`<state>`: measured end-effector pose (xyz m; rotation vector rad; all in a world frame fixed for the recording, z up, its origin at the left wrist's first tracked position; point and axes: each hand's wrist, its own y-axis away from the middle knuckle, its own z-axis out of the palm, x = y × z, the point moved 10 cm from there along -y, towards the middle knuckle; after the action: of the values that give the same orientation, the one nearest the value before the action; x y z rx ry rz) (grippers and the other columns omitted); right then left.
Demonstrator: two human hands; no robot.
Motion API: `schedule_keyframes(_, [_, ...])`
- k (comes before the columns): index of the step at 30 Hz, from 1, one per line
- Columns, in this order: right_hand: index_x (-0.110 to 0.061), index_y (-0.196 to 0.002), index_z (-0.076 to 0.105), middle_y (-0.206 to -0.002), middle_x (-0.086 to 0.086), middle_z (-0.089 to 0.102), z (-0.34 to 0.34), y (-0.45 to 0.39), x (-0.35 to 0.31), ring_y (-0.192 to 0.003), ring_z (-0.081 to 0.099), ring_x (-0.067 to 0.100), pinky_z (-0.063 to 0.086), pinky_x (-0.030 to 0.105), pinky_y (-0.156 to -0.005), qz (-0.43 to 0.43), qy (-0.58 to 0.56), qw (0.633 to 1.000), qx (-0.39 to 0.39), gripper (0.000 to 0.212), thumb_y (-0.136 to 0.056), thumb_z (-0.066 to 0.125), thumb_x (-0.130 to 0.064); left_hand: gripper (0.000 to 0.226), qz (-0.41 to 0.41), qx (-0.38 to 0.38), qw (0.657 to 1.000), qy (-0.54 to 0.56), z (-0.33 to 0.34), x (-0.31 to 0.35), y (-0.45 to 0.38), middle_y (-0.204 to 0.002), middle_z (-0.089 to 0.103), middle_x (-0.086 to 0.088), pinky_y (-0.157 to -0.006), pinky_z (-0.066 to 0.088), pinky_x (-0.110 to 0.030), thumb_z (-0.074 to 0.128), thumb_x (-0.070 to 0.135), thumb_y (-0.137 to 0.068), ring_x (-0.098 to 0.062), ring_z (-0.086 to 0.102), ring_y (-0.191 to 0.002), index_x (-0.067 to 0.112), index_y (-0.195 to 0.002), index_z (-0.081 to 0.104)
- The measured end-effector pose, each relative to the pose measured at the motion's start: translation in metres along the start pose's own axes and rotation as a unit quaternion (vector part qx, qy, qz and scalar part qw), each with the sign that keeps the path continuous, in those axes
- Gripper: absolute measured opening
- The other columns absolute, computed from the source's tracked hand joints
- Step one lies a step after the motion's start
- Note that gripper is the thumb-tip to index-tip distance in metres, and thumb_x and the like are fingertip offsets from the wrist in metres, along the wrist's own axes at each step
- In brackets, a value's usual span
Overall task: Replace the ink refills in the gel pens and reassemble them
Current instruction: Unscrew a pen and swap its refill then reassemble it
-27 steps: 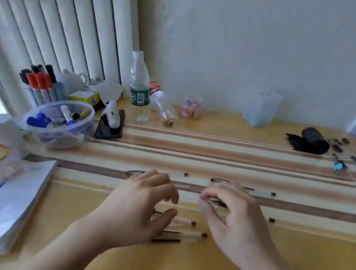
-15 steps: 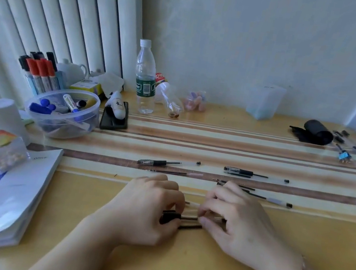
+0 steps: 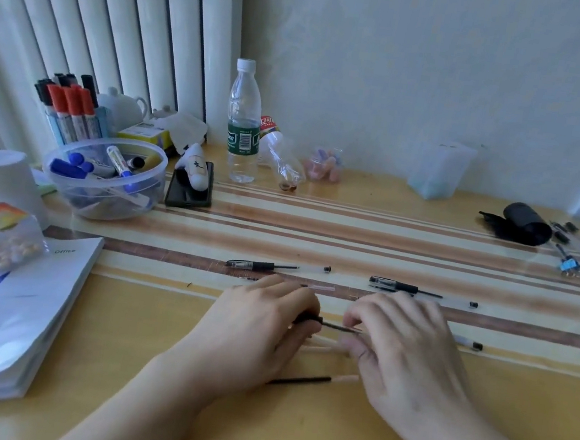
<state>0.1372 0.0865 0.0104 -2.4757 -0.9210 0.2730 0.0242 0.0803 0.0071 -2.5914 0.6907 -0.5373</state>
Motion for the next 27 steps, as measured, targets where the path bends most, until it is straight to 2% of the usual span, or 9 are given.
schedule_keyframes(2, [-0.025, -0.097, 0.059, -0.085, -0.014, 0.060, 0.005, -0.003, -0.007, -0.074, 0.055, 0.013, 0.043, 0.032, -0.066, -0.008, -0.005, 1.000, -0.018, 0.019, -0.093, 0.044, -0.035, 0.018, 0.006, 0.007, 1.000, -0.010, 0.004, 0.008, -0.007, -0.081, 0.061, 0.008, -0.055, 0.049, -0.036, 0.041, 0.031, -0.094, -0.019, 0.057, -0.074, 0.020, -0.090, 0.054])
schedule_keyframes(5, [-0.028, -0.094, 0.061, -0.075, -0.013, 0.056, 0.008, -0.004, 0.004, -0.060, 0.053, 0.009, 0.042, 0.027, -0.047, 0.004, -0.077, 0.996, -0.032, 0.023, -0.094, 0.039, -0.031, 0.017, 0.029, -0.005, 0.999, -0.022, 0.006, 0.019, -0.014, -0.071, 0.058, 0.007, -0.044, 0.040, -0.034, 0.041, 0.027, -0.094, -0.020, 0.052, -0.058, 0.019, -0.086, 0.053])
schedule_keyframes(9, [-0.027, -0.090, 0.066, -0.068, -0.012, 0.055, 0.003, -0.007, 0.011, -0.052, 0.047, 0.007, 0.030, 0.018, -0.043, -0.002, -0.111, 0.994, -0.017, 0.021, -0.093, 0.044, -0.027, 0.013, 0.059, -0.034, 0.997, -0.045, 0.003, 0.020, -0.026, -0.057, 0.050, 0.005, -0.039, 0.031, -0.031, 0.043, 0.029, -0.095, -0.021, 0.041, -0.046, 0.024, -0.086, 0.050])
schedule_keyframes(13, [-0.025, -0.086, 0.064, -0.065, -0.011, 0.053, -0.002, -0.009, 0.016, -0.050, 0.045, 0.008, 0.037, 0.028, -0.038, 0.002, -0.113, 0.994, 0.014, 0.019, -0.094, 0.047, -0.026, 0.016, 0.090, -0.036, 0.994, -0.053, 0.002, 0.023, -0.036, -0.056, 0.054, 0.003, -0.041, 0.023, -0.029, 0.043, 0.034, -0.097, -0.020, 0.035, -0.045, 0.027, -0.088, 0.055])
schedule_keyframes(16, [-0.025, -0.085, 0.063, -0.066, -0.010, 0.054, -0.004, -0.005, 0.012, -0.050, 0.047, 0.010, 0.037, 0.031, -0.037, -0.028, -0.082, 0.996, 0.009, 0.015, -0.090, 0.052, -0.017, 0.026, 0.075, -0.031, 0.996, -0.043, 0.006, 0.019, -0.028, -0.056, 0.056, 0.002, -0.041, 0.034, -0.032, 0.037, 0.043, -0.099, -0.019, 0.038, -0.046, 0.031, -0.094, 0.059])
schedule_keyframes(19, [-0.023, -0.089, 0.064, -0.067, -0.011, 0.057, -0.006, -0.002, 0.007, -0.052, 0.052, 0.010, 0.039, 0.029, -0.035, -0.055, -0.058, 0.997, 0.006, 0.019, -0.080, 0.059, -0.006, 0.030, 0.058, -0.017, 0.998, -0.010, 0.002, 0.012, -0.020, -0.052, 0.054, 0.002, -0.041, 0.039, -0.032, 0.038, 0.053, -0.098, -0.018, 0.039, -0.045, 0.035, -0.095, 0.061])
schedule_keyframes(21, [-0.020, -0.093, 0.067, -0.067, -0.011, 0.058, -0.013, -0.005, 0.009, -0.052, 0.052, 0.010, 0.040, 0.029, -0.036, -0.048, -0.068, 0.996, 0.034, 0.013, -0.087, 0.056, -0.015, 0.027, 0.070, -0.008, 0.997, 0.017, -0.006, 0.011, -0.024, -0.057, 0.055, 0.005, -0.044, 0.041, -0.031, 0.041, 0.051, -0.098, -0.015, 0.045, -0.050, 0.033, -0.094, 0.061])
schedule_keyframes(23, [-0.020, -0.096, 0.069, -0.070, -0.010, 0.062, -0.018, -0.008, 0.014, -0.053, 0.054, 0.008, 0.042, 0.029, -0.039, -0.021, -0.104, 0.993, 0.050, 0.019, -0.093, 0.051, -0.025, 0.023, 0.065, 0.000, 0.996, 0.059, -0.016, 0.006, -0.029, -0.070, 0.055, 0.011, -0.050, 0.045, -0.032, 0.045, 0.046, -0.097, -0.013, 0.052, -0.059, 0.031, -0.094, 0.061])
schedule_keyframes(27, [-0.029, -0.089, 0.067, -0.070, -0.017, 0.063, -0.026, -0.015, 0.020, -0.055, 0.054, 0.003, 0.041, 0.021, -0.045, 0.014, -0.132, 0.991, 0.031, 0.025, -0.095, 0.045, -0.038, 0.018, 0.085, 0.041, 0.994, 0.060, -0.037, 0.001, -0.028, -0.080, 0.056, 0.011, -0.049, 0.045, -0.035, 0.048, 0.038, -0.097, -0.015, 0.056, -0.062, 0.027, -0.093, 0.062])
